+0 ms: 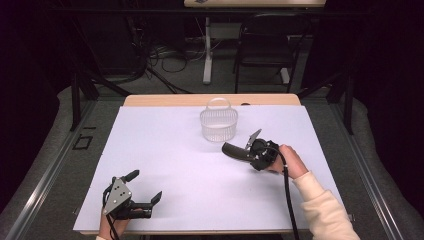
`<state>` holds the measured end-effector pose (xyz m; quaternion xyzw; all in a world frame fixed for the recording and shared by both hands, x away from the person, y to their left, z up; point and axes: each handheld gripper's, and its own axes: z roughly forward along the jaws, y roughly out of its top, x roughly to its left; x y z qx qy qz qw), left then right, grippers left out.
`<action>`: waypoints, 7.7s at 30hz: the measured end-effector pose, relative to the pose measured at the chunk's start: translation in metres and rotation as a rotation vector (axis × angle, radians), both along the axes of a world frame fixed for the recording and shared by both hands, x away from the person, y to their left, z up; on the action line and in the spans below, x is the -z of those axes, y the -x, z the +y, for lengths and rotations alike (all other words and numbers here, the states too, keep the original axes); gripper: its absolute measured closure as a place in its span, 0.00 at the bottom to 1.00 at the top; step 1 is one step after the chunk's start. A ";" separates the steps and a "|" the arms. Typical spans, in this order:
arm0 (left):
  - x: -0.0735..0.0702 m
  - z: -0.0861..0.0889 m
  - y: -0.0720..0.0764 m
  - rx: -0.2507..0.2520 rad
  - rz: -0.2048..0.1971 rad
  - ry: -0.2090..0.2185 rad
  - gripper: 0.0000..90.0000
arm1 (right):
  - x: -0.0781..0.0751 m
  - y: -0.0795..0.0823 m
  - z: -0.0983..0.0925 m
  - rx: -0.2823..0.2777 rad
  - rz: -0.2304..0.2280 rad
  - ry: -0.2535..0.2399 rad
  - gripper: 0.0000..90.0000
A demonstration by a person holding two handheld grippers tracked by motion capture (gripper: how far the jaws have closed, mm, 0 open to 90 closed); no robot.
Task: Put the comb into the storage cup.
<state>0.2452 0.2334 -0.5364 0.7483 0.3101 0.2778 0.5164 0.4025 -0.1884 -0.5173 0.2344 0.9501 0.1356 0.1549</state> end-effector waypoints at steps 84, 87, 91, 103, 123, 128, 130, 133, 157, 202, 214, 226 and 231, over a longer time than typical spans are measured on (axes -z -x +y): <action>0.000 -0.001 0.000 0.002 0.007 -0.018 0.00 | -0.028 0.005 0.005 -0.053 0.060 -0.038 0.80; 0.000 -0.001 0.000 0.006 0.008 -0.020 0.00 | -0.031 0.006 0.005 -0.061 0.056 -0.044 0.80; 0.001 -0.001 -0.001 0.003 0.008 -0.017 0.00 | -0.033 0.007 0.003 -0.059 0.058 -0.061 0.80; 0.001 -0.002 -0.001 0.008 0.008 -0.019 0.00 | -0.040 0.009 -0.001 -0.062 0.052 -0.121 0.80; 0.001 -0.003 -0.002 0.012 0.007 -0.019 0.00 | -0.056 0.018 0.002 -0.080 0.019 -0.213 0.80; 0.001 -0.003 -0.002 0.014 0.009 -0.019 0.00 | -0.056 0.018 0.001 -0.071 0.007 -0.225 0.80; 0.001 -0.003 -0.002 0.014 0.007 -0.020 0.00 | -0.057 0.017 0.000 -0.075 0.003 -0.229 0.80; 0.001 -0.003 -0.002 0.015 0.007 -0.018 0.00 | -0.057 0.017 0.000 -0.072 -0.001 -0.236 0.80; 0.001 -0.003 -0.001 0.014 0.002 -0.020 0.00 | -0.061 0.016 -0.001 -0.041 -0.078 -0.323 0.80; 0.000 -0.005 -0.003 0.033 -0.002 -0.007 0.00 | -0.049 0.009 -0.003 0.060 -0.275 -0.495 0.80; -0.001 -0.006 -0.002 0.039 -0.008 -0.010 0.00 | -0.048 0.007 -0.006 0.084 -0.340 -0.544 0.80; 0.000 -0.009 -0.004 0.043 -0.014 -0.028 0.00 | -0.046 0.005 0.001 0.071 -0.382 -0.539 0.80; 0.000 -0.010 -0.006 0.037 -0.015 -0.035 0.00 | -0.047 0.001 0.002 0.069 -0.395 -0.544 0.80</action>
